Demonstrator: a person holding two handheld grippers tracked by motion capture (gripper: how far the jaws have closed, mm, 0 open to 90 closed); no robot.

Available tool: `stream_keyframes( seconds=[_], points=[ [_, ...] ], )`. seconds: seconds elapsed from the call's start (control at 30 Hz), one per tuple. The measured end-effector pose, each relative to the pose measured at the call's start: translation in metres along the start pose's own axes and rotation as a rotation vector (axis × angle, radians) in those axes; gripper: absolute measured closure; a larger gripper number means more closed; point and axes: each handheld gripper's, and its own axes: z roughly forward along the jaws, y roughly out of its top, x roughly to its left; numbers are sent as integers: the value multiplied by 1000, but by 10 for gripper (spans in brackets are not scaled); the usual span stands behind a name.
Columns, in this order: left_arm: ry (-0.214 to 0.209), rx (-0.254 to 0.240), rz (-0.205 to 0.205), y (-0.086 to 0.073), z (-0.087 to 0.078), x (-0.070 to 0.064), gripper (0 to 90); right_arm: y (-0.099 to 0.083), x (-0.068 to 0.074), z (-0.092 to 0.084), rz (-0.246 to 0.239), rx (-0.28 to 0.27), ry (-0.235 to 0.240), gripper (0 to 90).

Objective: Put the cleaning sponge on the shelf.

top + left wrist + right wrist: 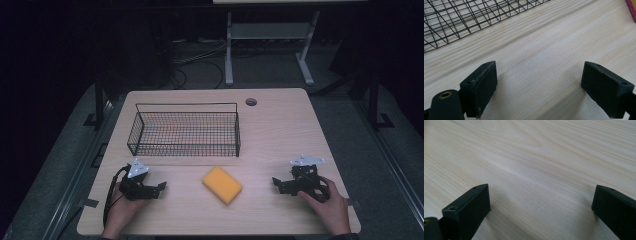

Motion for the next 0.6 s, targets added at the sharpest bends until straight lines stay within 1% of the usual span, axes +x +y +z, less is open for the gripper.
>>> stream_keyframes(
  seconds=[0.3,0.37,0.47,0.6],
  points=[
    [5,-2,-5,1,1,1,132,0,0,0,-3,1,-1,9],
    [6,5,-8,2,1,1,137,0,0,0,-2,-1,-1,9],
    [7,12,-10,5,0,1,139,0,0,0,-1,-1,-1,9],
    [6,5,-8,9,0,0,139,0,0,0,-2,-1,-1,10]
  ],
)
